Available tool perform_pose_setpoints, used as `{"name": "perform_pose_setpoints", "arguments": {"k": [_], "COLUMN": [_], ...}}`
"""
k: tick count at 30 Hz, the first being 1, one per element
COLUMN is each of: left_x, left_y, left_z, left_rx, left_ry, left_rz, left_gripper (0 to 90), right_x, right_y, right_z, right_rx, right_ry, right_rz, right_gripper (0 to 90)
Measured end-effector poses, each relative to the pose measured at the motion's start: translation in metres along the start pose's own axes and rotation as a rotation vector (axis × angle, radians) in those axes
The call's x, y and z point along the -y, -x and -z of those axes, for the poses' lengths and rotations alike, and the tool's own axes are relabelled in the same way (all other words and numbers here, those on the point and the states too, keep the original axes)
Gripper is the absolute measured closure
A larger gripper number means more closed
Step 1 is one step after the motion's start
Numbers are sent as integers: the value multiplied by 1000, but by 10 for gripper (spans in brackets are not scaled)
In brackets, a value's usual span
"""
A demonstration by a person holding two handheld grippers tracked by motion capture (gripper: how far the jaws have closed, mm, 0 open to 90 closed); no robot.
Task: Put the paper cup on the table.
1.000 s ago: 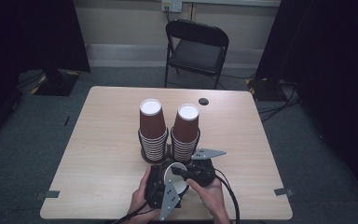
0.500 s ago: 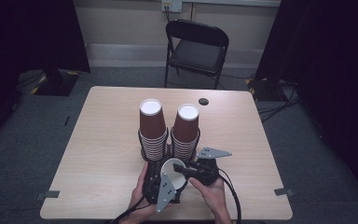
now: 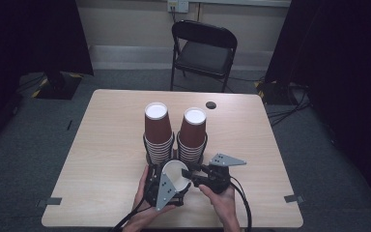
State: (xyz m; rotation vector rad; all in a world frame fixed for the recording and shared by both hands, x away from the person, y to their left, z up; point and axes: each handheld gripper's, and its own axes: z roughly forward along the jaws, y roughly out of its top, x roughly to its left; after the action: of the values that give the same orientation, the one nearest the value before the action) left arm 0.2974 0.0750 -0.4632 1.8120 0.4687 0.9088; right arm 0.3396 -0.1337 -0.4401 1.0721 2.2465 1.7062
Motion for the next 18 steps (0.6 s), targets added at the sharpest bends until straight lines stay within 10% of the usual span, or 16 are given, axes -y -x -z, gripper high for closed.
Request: {"name": "perform_pose_setpoints", "arguments": {"k": [8, 18], "left_x": [4, 11], "left_y": [-6, -25], "left_z": [4, 20], "left_rx": [-3, 4], "left_ry": [-19, -27], "left_rz": [59, 191], "left_gripper": [58, 58], "right_x": [1, 14], "right_y": [-2, 6], "right_z": [13, 30], "right_rx": [11, 141], "right_ry": [109, 184], "right_rz": [23, 30], "right_gripper": [454, 363]}}
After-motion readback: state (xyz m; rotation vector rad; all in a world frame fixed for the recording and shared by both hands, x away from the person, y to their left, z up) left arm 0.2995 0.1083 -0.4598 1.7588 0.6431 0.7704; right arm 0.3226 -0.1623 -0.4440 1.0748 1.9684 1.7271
